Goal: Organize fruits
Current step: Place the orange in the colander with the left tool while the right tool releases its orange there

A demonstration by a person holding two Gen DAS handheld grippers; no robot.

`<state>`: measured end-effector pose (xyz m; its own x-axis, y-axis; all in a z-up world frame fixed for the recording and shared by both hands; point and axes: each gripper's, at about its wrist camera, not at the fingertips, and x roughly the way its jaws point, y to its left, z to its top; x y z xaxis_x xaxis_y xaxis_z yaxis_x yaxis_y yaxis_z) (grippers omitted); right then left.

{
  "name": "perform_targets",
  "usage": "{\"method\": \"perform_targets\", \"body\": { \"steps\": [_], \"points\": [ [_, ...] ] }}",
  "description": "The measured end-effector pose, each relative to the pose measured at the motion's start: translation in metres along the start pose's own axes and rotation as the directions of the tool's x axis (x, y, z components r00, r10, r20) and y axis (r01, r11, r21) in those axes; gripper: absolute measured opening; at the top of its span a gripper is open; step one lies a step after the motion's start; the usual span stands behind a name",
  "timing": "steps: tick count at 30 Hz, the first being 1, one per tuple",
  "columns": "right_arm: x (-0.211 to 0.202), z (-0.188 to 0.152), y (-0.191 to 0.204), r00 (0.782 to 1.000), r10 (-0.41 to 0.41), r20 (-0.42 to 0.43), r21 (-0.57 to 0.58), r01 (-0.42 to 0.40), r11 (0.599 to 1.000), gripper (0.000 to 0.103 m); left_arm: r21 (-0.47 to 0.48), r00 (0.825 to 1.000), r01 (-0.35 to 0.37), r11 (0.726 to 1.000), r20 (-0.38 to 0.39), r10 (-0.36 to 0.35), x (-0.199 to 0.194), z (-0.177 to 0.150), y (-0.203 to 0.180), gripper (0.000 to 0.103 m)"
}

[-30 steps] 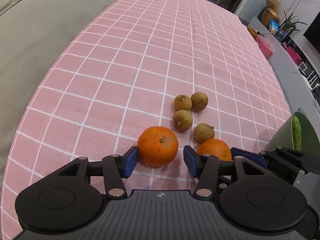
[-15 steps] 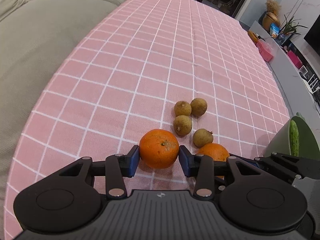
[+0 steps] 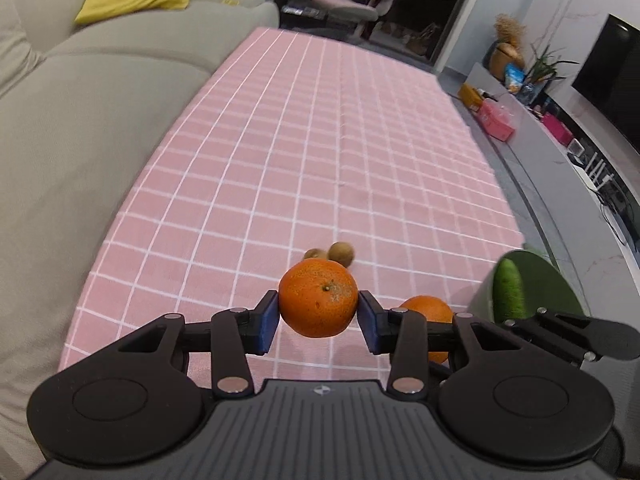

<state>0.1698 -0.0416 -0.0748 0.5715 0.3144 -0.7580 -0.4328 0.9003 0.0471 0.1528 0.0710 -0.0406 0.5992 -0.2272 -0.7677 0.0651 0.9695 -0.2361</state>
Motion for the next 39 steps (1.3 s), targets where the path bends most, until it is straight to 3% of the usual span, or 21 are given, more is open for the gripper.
{"method": "perform_targets", "body": {
  "steps": [11, 18, 25, 34, 39],
  "points": [
    [-0.069, -0.007, -0.027, 0.993, -0.072, 0.092, 0.049, 0.067, 0.997, 0.042, 0.100, 0.995, 0.087, 0.991, 0.046, -0.092, -0.034, 0.000, -0.056, 0.047],
    [-0.100, -0.023, -0.070, 0.985, -0.143, 0.101, 0.119, 0.130, 0.984, 0.042, 0.202, 0.987, 0.153, 0.967, 0.023, -0.161, -0.026, -0.004, -0.099, 0.047],
    [-0.106, -0.039, -0.112, 0.976, -0.205, 0.070, 0.164, 0.191, 0.968, 0.042, 0.275, 0.978, 0.207, 0.939, -0.041, -0.203, 0.001, -0.007, -0.132, 0.047],
    [-0.075, -0.052, -0.145, 0.976, -0.216, -0.021, 0.126, 0.216, 0.968, 0.042, 0.438, 0.979, 0.179, 0.881, -0.170, -0.115, 0.053, -0.024, -0.170, 0.047],
    [-0.045, -0.051, -0.155, 0.977, -0.198, -0.085, 0.087, 0.205, 0.975, 0.042, 0.475, 0.976, 0.161, 0.865, -0.208, -0.068, 0.071, -0.027, -0.178, 0.047]
  ]
}}
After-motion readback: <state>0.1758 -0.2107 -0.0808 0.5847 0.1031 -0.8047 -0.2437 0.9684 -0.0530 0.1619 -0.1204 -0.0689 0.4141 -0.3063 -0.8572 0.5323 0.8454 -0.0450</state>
